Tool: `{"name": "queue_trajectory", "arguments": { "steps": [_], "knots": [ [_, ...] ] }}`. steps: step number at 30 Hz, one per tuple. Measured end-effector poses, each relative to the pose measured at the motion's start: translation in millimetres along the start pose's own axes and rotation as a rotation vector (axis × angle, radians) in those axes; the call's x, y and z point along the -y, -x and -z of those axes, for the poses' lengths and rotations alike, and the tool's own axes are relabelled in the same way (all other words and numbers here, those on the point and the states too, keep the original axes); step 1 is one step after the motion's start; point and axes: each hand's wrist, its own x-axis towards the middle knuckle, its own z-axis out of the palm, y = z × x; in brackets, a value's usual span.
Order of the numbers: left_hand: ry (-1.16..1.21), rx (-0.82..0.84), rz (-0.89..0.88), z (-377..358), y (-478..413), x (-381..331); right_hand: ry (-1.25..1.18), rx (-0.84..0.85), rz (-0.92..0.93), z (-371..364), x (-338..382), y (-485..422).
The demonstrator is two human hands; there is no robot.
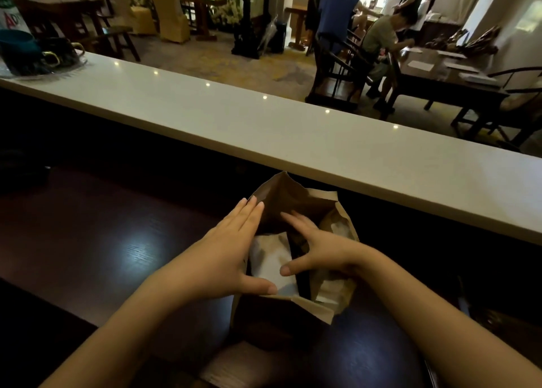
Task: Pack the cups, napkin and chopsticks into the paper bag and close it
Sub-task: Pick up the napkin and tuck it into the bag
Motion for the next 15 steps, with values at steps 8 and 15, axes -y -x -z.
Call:
{"name": "queue_trajectory", "arguments": {
  "steps": [8, 15],
  "knots": [
    [-0.015, 0.026, 0.085, 9, -2, -13, 0.022, -0.042, 0.062, 22, -5, 34],
    [-0.017, -0.288, 0.073, 4, -22, -72, -0.241, -0.268, 0.152, 54, -26, 97]
  ]
}}
